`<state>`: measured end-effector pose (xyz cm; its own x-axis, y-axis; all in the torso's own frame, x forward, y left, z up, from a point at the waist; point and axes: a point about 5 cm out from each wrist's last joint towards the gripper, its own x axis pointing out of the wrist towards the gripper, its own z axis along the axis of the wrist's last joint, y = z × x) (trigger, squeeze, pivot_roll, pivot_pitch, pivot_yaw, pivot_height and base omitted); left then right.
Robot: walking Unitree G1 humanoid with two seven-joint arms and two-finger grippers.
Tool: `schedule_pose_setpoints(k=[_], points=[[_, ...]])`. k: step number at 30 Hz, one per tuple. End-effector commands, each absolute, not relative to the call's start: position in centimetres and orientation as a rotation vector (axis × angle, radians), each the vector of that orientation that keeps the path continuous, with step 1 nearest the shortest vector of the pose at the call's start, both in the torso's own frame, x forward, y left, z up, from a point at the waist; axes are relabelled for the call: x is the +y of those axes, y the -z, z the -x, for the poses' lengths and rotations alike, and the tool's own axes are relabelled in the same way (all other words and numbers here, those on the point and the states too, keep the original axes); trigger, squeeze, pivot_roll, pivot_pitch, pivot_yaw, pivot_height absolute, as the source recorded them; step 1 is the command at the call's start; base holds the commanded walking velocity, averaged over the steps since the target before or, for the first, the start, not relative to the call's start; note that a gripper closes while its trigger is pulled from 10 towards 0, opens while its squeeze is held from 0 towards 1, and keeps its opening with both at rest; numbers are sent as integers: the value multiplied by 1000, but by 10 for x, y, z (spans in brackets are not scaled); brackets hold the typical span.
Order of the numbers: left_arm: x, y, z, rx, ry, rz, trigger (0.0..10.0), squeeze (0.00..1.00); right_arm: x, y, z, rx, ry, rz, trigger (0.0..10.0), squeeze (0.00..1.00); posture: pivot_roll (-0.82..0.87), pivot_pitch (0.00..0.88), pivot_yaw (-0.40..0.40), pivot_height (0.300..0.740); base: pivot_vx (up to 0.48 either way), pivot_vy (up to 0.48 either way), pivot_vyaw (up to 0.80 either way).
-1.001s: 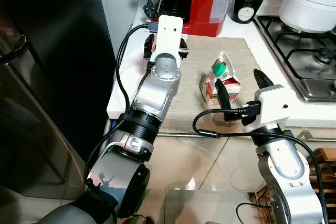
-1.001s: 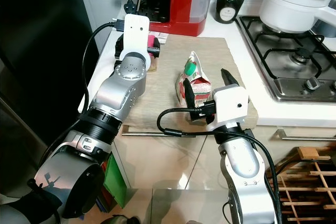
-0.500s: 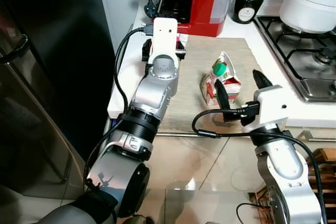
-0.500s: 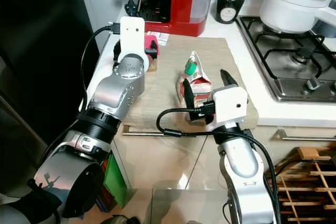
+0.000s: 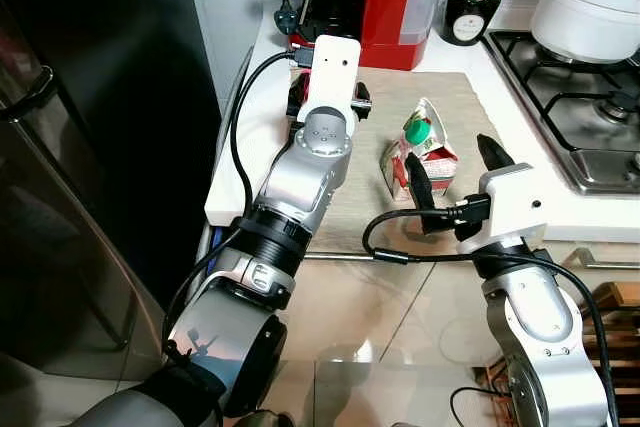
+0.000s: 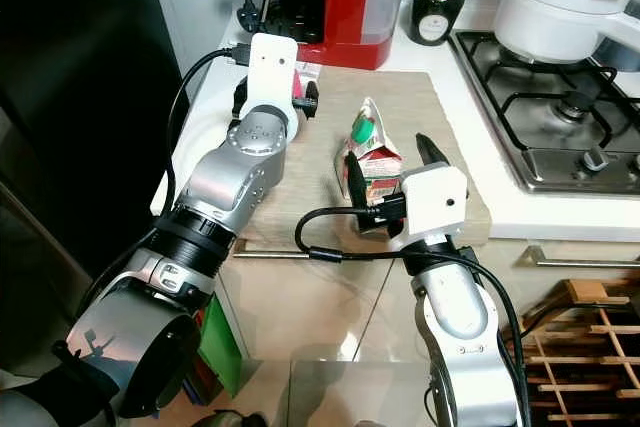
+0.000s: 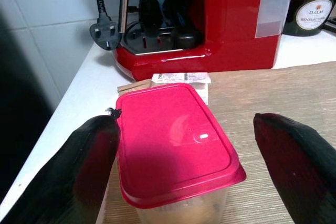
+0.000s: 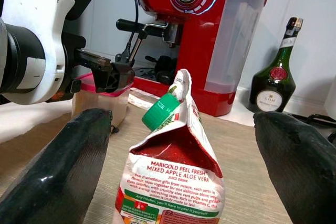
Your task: Restocking fridge
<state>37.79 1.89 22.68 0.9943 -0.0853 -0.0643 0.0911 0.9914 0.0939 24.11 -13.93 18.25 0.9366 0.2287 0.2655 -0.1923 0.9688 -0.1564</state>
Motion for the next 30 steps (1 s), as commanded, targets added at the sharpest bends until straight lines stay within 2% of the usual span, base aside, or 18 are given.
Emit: schedule_pose_setpoints(k=[1,22,25,26,27,28,29,30], points=[[-35,-241,-359,51,240,-17,10000,0,-139,-184,-242,-299,-214,135,10000,392,-160,4,22,740,0,0,0],[-36,-240,-358,49,251,-21,10000,0,-139,-183,-242,-299,-213,136,10000,392,-160,4,22,740,0,0,0],[49,-261,-359,-200,192,-22,10000,0,-145,-187,-245,-327,-167,135,10000,396,-117,0,48,740,0,0,0],[49,-261,-359,-200,192,-22,10000,0,-145,-187,-245,-327,-167,135,10000,396,-117,0,48,740,0,0,0],[66,-263,-353,-257,214,-25,10000,0,-145,-188,-246,-331,-155,131,10000,396,-108,0,49,740,0,0,0],[66,-263,-353,-257,214,-25,10000,0,-145,-188,-246,-331,-155,131,10000,396,-108,0,49,740,0,0,0],[82,-259,-336,-300,285,-6,10000,0,-145,-187,-250,-333,-137,118,10000,396,-79,0,49,740,0,0,0],[85,-256,-327,-312,316,5,10000,0,-144,-187,-252,-333,-130,111,10000,396,-72,0,47,740,0,0,0]])
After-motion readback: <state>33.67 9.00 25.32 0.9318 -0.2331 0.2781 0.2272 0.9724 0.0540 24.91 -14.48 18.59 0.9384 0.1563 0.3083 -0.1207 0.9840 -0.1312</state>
